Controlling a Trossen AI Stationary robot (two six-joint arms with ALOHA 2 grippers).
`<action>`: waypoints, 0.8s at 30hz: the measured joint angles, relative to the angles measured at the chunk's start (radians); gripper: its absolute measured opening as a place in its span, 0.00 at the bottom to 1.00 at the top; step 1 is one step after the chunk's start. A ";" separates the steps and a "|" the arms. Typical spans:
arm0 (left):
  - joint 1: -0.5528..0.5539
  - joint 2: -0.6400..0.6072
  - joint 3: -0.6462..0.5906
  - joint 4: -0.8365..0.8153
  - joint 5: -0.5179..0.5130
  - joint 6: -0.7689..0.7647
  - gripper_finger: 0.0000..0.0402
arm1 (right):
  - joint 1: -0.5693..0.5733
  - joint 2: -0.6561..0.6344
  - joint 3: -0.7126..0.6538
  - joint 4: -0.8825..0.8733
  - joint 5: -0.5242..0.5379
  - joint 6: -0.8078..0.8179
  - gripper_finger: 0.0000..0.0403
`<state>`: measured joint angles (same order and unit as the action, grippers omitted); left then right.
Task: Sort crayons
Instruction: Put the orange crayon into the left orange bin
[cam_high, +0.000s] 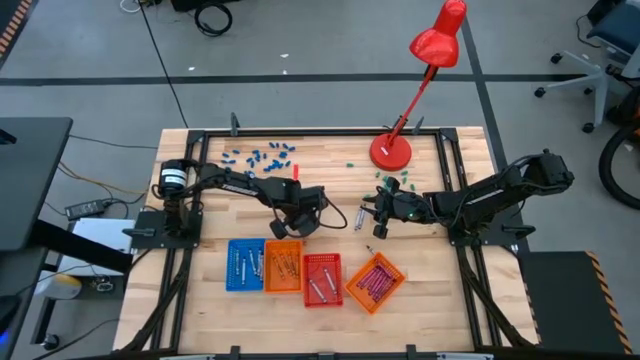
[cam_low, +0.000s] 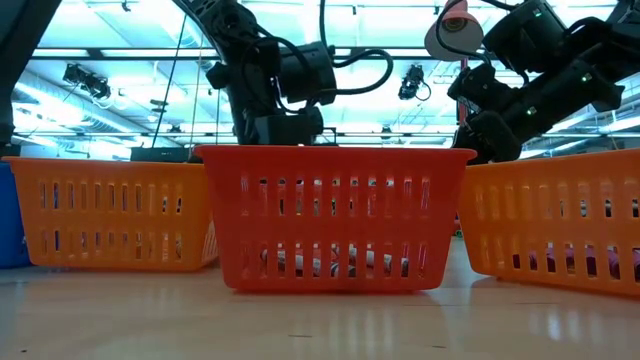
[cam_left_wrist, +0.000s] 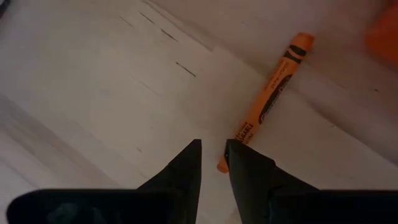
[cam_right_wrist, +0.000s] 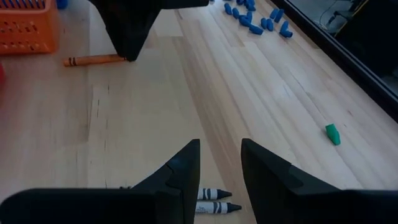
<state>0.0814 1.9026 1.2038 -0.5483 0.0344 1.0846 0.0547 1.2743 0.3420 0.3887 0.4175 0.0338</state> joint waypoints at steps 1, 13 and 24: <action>0.000 -0.003 0.002 0.003 -0.003 -0.004 0.22 | 0.000 0.000 0.000 0.001 0.000 0.000 0.30; -0.002 -0.040 0.055 -0.123 -0.005 -0.017 0.22 | 0.000 0.000 0.000 -0.001 0.000 0.000 0.30; -0.007 -0.010 0.056 -0.104 -0.002 0.110 0.22 | 0.000 0.000 0.000 -0.002 0.000 0.000 0.30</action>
<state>0.0744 1.8930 1.2602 -0.6523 0.0322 1.1951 0.0547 1.2743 0.3420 0.3862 0.4175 0.0338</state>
